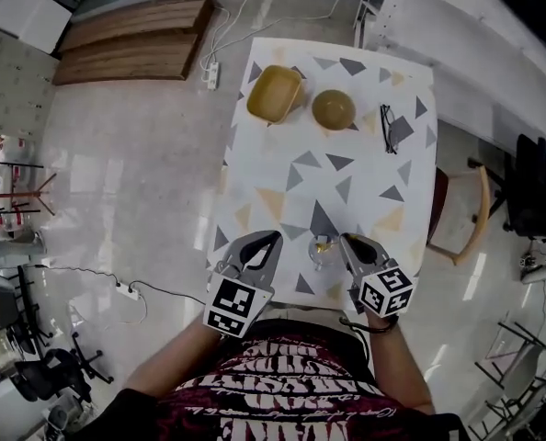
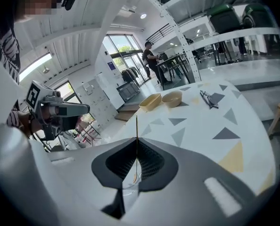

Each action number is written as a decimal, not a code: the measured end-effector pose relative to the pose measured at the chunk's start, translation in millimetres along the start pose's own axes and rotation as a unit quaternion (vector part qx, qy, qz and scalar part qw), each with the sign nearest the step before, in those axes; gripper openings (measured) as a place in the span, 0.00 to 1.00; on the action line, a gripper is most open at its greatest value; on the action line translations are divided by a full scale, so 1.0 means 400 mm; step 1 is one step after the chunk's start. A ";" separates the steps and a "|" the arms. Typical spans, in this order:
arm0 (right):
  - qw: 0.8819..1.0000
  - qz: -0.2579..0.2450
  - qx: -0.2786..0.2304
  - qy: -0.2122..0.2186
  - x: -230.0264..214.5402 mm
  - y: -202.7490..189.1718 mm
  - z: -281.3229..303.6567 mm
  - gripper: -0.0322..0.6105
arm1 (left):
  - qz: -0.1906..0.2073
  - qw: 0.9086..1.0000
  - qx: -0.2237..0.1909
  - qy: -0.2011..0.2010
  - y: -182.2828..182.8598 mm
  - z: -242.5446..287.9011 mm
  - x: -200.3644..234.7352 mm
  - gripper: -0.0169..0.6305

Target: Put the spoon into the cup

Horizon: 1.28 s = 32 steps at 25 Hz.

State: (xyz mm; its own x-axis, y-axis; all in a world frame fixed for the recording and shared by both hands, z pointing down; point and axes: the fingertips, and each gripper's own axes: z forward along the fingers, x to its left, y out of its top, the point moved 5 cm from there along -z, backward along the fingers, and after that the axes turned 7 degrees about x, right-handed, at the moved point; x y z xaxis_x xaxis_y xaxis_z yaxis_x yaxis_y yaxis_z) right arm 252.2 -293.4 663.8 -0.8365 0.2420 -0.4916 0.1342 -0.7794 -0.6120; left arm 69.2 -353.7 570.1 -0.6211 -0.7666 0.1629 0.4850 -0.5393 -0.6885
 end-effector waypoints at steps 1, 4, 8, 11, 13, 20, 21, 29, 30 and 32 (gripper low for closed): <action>1.000 0.000 0.004 0.001 0.001 -0.006 0.008 0.10 | -0.001 1.000 0.001 0.000 -0.002 0.000 0.000 0.03; 1.000 0.001 0.012 -0.008 -0.001 -0.021 0.023 0.10 | -0.001 1.000 0.001 0.001 -0.009 -0.007 0.001 0.03; 0.999 0.011 0.024 -0.040 -0.015 -0.035 0.027 0.10 | 0.002 1.000 -0.007 0.007 -0.008 -0.036 0.006 0.03; 0.998 0.012 0.032 -0.059 -0.013 -0.043 0.029 0.11 | 0.005 1.000 -0.018 0.014 -0.003 -0.067 0.013 0.03; 0.997 0.008 0.042 -0.068 -0.008 -0.050 0.035 0.14 | 0.008 0.999 -0.027 0.019 -0.001 -0.089 0.017 0.03; 0.993 -0.003 0.027 -0.116 0.022 -0.062 -0.018 0.30 | 0.027 0.997 -0.063 0.023 0.001 -0.189 0.003 0.03; 0.992 -0.004 0.022 -0.125 0.026 -0.063 -0.033 0.31 | 0.030 0.997 -0.069 0.023 0.001 -0.204 0.001 0.03; 0.984 -0.018 -0.039 -0.174 0.105 -0.070 -0.201 0.25 | 0.061 0.991 -0.120 0.014 0.000 -0.315 -0.028 0.03; 0.983 -0.027 -0.053 -0.175 0.133 -0.068 -0.229 0.23 | 0.061 0.990 -0.125 0.017 -0.003 -0.336 -0.031 0.03; 0.979 -0.048 -0.085 -0.176 0.195 -0.055 -0.286 0.19 | 0.062 0.988 -0.136 0.026 -0.008 -0.378 -0.031 0.03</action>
State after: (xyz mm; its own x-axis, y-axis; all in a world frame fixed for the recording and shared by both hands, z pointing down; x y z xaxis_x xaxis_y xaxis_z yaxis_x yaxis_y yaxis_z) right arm 244.9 -191.3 568.2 -0.9771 0.0712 -0.2003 0.1075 -0.6473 -0.7546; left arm -17.7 -289.7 463.6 -0.6012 -0.7984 0.0333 0.3807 -0.3227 -0.8666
